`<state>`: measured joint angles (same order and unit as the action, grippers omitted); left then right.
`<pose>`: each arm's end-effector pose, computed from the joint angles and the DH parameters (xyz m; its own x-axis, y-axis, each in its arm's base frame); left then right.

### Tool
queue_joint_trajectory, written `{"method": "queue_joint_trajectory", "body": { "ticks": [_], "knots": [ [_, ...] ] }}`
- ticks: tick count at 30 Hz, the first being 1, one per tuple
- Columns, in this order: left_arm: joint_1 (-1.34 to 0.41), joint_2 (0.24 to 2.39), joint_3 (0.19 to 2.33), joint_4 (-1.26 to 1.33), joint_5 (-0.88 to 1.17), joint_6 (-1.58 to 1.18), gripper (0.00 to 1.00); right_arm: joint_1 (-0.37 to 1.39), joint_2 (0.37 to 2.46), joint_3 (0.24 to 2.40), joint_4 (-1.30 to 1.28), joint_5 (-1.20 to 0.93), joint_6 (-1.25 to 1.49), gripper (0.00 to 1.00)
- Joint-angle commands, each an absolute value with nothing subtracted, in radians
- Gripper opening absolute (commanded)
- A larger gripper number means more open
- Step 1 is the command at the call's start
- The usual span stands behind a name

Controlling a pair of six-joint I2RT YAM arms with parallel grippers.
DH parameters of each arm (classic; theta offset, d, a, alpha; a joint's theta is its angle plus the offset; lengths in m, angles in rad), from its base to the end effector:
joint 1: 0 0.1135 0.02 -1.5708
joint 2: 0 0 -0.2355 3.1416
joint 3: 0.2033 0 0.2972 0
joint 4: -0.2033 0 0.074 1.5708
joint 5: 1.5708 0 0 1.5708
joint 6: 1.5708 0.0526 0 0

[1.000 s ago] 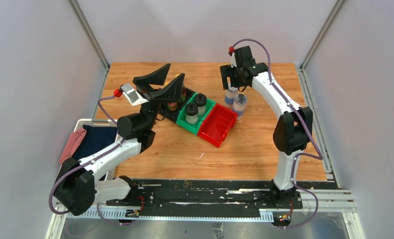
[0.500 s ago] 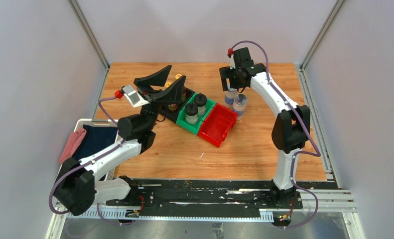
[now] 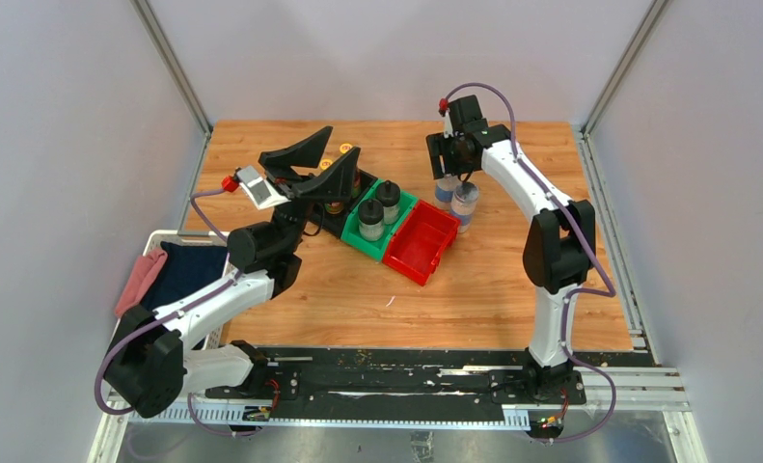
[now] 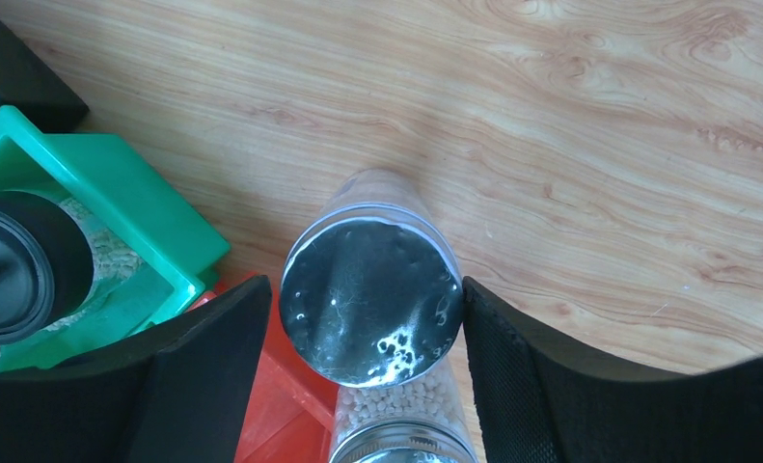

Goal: Organize the condiment bottles
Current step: Pick up the bottle from the center of the board.

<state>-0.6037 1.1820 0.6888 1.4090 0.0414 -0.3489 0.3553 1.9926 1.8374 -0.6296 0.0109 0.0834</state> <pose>0.2397 -0.1679 0.3468 0.4125 -0.6994 -0.5837 0.7757 0.6056 -0.1774 0.4716 0.1744 0.2532 -0.6886 -0.1667 -0.7057 -0.2842 0.9574 0.0513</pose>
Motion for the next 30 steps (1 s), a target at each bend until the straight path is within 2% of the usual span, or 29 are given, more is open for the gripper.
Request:
{"method": "queue_joint_trajectory", "body": {
  "ticks": [1, 10, 16, 21, 22, 27, 30],
  "knots": [
    [-0.612, 1.183, 0.677, 1.445, 0.041, -0.328, 0.79, 0.37, 2.008, 1.85, -0.652, 0.029, 0.069, 0.73],
    [-0.621, 1.19, 0.678, 1.446, 0.041, -0.327, 0.79, 0.367, 2.01, 1.845, -0.65, 0.028, 0.07, 0.6],
    [-0.624, 1.192, 0.676, 1.446, 0.041, -0.325, 0.79, 0.363, 2.01, 1.841, -0.65, 0.028, 0.069, 0.4],
    [-0.627, 1.194, 0.673, 1.454, 0.041, -0.324, 0.79, 0.363, 2.004, 1.832, -0.648, 0.038, 0.065, 0.37],
    [-0.629, 1.195, 0.673, 1.456, 0.042, -0.323, 0.79, 0.362, 2.004, 1.831, -0.647, 0.04, 0.064, 0.34],
    [-0.633, 1.179, 0.675, 1.441, 0.04, -0.304, 0.79, 0.362, 2.008, 1.836, -0.646, 0.037, 0.063, 0.03],
    [-0.636, 1.169, 0.675, 1.434, 0.037, -0.296, 0.79, 0.362, 2.009, 1.837, -0.644, 0.033, 0.065, 0.0]
  ]
}}
